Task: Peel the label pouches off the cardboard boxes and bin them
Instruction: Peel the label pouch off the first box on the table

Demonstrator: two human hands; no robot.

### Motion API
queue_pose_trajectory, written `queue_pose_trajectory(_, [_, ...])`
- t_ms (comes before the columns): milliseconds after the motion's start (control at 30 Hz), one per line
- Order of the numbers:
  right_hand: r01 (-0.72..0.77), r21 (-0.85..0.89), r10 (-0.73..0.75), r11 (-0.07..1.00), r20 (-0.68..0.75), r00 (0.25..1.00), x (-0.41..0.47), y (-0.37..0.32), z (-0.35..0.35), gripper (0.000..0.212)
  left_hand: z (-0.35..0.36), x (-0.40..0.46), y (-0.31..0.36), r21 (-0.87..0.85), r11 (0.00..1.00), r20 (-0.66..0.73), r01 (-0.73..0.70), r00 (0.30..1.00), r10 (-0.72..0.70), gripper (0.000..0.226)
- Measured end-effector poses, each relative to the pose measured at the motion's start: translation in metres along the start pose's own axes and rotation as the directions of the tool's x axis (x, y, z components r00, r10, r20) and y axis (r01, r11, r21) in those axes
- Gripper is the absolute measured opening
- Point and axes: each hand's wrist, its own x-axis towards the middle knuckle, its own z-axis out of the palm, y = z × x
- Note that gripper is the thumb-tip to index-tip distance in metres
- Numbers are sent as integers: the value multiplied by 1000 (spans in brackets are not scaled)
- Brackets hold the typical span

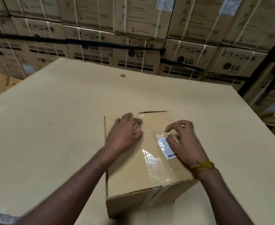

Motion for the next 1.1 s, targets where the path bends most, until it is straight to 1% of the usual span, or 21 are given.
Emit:
queue_pose_trajectory(67, [53, -16, -52, 998, 29, 998, 7, 2, 4, 11, 3, -3, 2, 45, 999, -36, -29, 999, 30, 44])
queue_pose_trajectory(200, [94, -69, -91, 993, 37, 995, 6, 5, 11, 9, 1, -5, -1, 16, 1000, -43, -26, 999, 26, 43])
queue_pose_trajectory(433, [91, -118, -76, 989, 124, 989, 7, 3, 10, 17, 4, -2, -3, -5, 1000, -50, -6, 999, 6, 44])
queue_pose_trajectory(733, [119, -139, -97, 983, 159, 983, 7, 4, 9, 21, 6, 0, -6, -22, 1000, -73, -3, 997, 2, 45])
queue_pose_trajectory(900, [114, -138, -92, 984, 159, 983, 7, 4, 9, 17, 8, 2, -8, -30, 1000, -91, -10, 996, 7, 45])
queue_pose_trajectory(1033, [123, -130, -100, 984, 172, 980, 8, 4, 8, 21, 9, 3, -9, -26, 1000, -95, -10, 995, 7, 44])
queue_pose_trajectory(1100, [112, -115, -91, 987, 171, 981, 8, 4, 8, 18, 9, 3, -9, -36, 999, -101, -11, 995, 7, 43])
